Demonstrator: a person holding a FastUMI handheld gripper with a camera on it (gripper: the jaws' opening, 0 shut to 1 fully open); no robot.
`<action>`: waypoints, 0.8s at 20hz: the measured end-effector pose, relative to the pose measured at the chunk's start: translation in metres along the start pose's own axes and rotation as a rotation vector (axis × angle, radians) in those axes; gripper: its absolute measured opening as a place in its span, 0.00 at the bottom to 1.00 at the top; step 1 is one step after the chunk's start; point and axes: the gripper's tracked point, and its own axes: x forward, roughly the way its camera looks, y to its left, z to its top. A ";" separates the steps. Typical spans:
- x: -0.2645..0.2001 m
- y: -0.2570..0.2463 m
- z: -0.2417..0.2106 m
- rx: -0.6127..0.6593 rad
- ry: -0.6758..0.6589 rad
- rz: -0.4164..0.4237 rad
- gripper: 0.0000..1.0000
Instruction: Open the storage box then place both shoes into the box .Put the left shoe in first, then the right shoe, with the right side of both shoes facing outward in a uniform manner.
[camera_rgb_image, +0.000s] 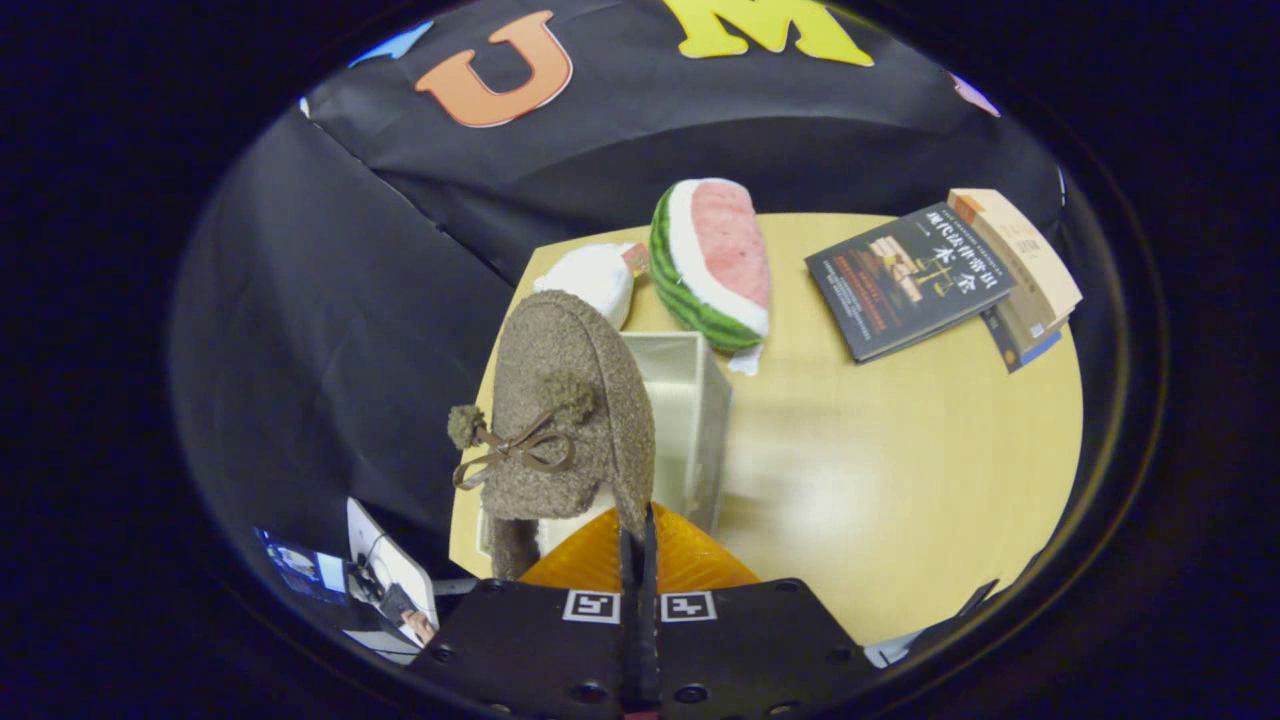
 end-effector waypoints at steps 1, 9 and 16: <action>0.005 0.006 -0.004 0.014 0.006 -0.006 0.00; 0.073 -0.011 -0.012 0.195 0.010 -0.231 0.00; 0.091 -0.027 -0.013 0.231 -0.005 -0.333 0.00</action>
